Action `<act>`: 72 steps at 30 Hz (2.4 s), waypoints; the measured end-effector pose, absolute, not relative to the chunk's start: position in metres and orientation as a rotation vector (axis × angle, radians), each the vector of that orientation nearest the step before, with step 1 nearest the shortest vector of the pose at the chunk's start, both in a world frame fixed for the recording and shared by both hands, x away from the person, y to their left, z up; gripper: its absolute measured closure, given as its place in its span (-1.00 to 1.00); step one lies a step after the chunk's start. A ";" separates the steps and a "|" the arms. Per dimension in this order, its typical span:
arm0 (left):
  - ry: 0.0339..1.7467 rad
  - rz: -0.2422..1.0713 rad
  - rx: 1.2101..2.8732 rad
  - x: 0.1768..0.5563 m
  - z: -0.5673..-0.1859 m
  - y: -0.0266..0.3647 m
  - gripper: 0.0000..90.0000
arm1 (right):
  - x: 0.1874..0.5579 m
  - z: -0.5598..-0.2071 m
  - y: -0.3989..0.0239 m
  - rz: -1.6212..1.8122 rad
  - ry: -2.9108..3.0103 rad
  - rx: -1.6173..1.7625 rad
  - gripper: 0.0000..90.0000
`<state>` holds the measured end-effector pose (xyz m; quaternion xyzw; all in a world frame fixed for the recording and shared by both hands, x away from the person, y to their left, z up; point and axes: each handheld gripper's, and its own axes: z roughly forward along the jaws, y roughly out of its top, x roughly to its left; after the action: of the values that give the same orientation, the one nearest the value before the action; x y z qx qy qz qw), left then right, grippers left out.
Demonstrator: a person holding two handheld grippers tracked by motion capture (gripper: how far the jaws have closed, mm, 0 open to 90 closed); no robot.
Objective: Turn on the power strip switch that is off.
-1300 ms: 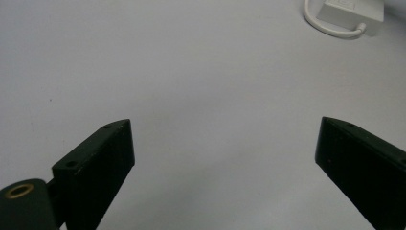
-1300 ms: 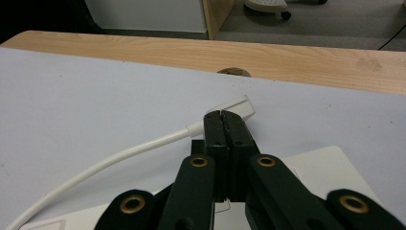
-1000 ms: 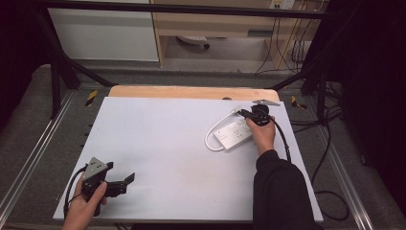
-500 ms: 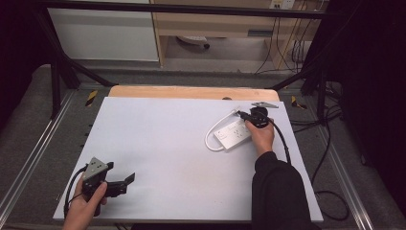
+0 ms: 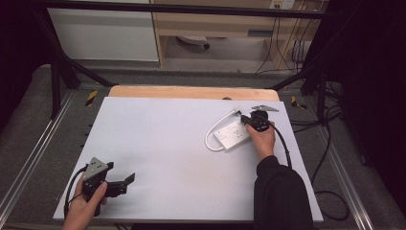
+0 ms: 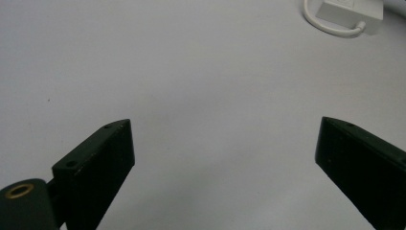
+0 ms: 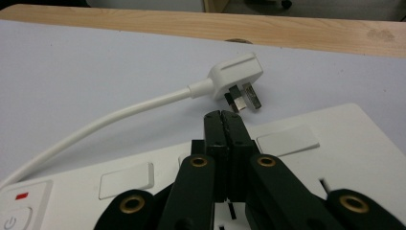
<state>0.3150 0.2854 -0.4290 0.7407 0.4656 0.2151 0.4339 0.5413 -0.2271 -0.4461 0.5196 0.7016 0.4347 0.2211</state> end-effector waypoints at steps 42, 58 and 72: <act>1.159 0.536 1.851 0.315 -0.430 0.284 -0.86 | 0.527 -0.449 -0.217 1.253 1.953 1.380 1.00; 1.161 0.537 1.859 0.315 -0.430 0.284 -0.86 | 0.527 -0.450 -0.218 1.263 1.951 1.381 1.00; 1.161 0.535 1.861 0.315 -0.431 0.284 -0.86 | 0.528 -0.454 -0.213 1.282 1.952 1.381 1.00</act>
<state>0.3151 0.2840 -0.4305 0.7451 0.4650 0.2141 0.4275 0.5280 -0.2131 -0.4540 0.4973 0.7031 0.4616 0.2128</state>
